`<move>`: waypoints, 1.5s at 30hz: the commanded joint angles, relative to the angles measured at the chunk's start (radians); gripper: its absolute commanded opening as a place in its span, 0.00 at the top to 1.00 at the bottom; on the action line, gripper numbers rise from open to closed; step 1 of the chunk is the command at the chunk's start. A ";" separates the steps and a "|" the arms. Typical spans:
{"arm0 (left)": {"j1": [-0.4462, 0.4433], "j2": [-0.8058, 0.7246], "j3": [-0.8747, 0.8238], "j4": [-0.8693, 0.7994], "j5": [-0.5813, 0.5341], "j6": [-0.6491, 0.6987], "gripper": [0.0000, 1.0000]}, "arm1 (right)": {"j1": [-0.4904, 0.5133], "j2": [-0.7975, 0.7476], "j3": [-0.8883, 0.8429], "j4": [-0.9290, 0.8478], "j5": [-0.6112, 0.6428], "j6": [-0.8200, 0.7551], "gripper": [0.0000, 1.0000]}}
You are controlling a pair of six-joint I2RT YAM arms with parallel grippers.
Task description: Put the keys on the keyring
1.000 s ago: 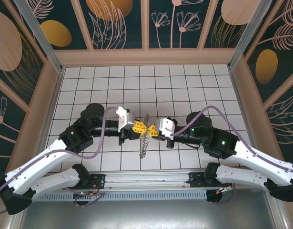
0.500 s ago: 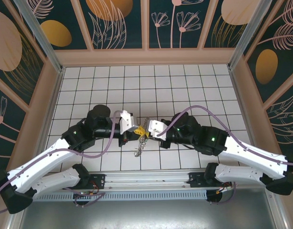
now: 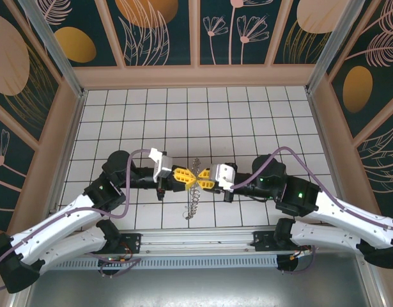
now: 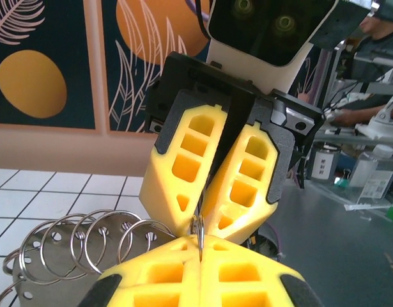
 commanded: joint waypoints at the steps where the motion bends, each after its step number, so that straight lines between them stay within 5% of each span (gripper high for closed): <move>1: -0.020 -0.032 0.001 0.234 0.135 -0.091 1.00 | -0.007 0.013 -0.033 0.051 0.027 0.012 0.89; 5: -0.022 -0.038 0.003 0.230 0.131 -0.099 1.00 | -0.007 -0.017 -0.044 0.067 0.021 0.012 1.00; 12: -0.021 -0.031 0.087 -0.031 0.044 0.043 1.00 | -0.007 -0.039 -0.032 0.036 0.049 0.008 1.00; 16: -0.022 0.001 0.168 -0.264 -0.054 0.170 0.88 | -0.006 -0.023 -0.004 -0.008 0.076 0.008 1.00; 24: -0.022 0.086 0.264 -0.534 -0.141 0.336 1.00 | -0.006 0.107 0.097 -0.158 0.151 -0.007 1.00; 30: -0.022 0.074 0.241 -0.496 -0.084 0.330 1.00 | -0.008 0.142 0.113 -0.170 0.173 -0.010 1.00; 34: -0.020 -0.009 0.150 -0.261 -0.029 0.210 1.00 | -0.008 0.117 0.084 -0.113 0.177 -0.001 0.99; 38: -0.020 -0.042 0.094 -0.088 0.017 0.086 1.00 | -0.009 0.066 0.034 -0.028 0.126 0.007 0.84; 45: -0.021 -0.075 0.030 0.140 0.056 -0.055 1.00 | -0.008 0.023 -0.010 0.018 0.099 0.018 0.83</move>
